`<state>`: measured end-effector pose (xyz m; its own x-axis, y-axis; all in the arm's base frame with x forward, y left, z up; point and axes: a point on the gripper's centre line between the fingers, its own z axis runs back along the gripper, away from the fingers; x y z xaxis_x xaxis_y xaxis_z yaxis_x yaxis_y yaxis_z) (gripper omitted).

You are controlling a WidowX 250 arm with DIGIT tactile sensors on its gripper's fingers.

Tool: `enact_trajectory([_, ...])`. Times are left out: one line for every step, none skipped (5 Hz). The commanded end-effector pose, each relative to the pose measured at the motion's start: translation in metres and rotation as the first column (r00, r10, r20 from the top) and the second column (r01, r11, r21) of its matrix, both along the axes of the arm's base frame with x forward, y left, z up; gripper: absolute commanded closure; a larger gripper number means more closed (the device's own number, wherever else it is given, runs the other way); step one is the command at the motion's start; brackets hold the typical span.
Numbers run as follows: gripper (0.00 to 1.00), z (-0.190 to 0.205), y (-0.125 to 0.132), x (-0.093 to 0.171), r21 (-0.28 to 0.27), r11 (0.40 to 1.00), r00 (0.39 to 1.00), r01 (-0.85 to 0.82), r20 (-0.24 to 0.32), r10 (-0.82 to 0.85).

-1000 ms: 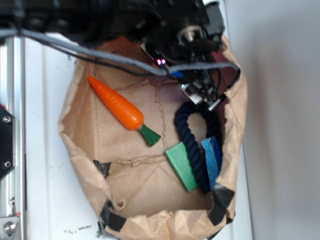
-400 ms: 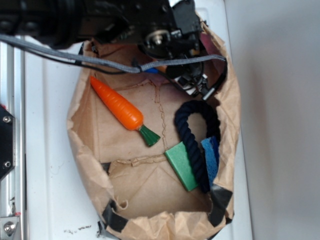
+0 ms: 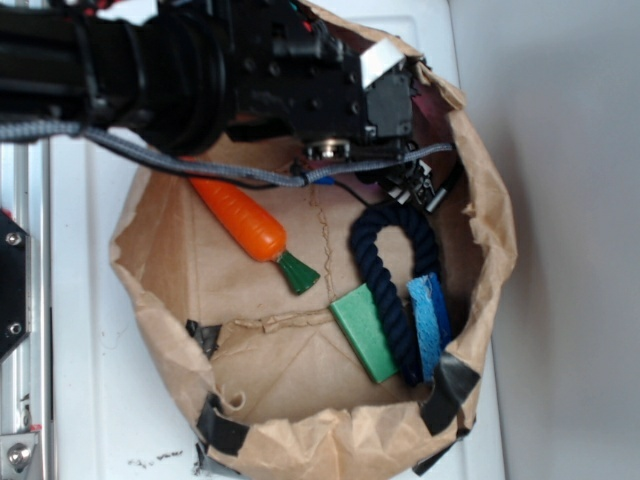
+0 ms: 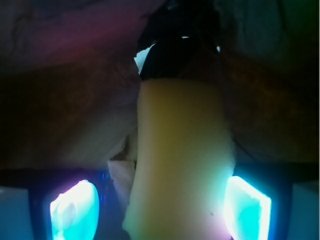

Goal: Grab the green sponge.

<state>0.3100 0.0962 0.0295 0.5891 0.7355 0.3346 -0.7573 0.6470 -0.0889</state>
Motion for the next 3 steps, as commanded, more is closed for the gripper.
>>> enact_trajectory([1.0,-0.001,-0.005,0.013,-0.01,1.0,0.993,-0.024,0.114,0.025])
enact_trajectory([1.0,0.003,-0.003,0.009,-0.02,1.0,0.993,-0.017,0.117,0.019])
enact_trajectory([1.0,0.009,-0.003,0.006,-0.03,1.0,0.994,-0.008,0.112,0.011])
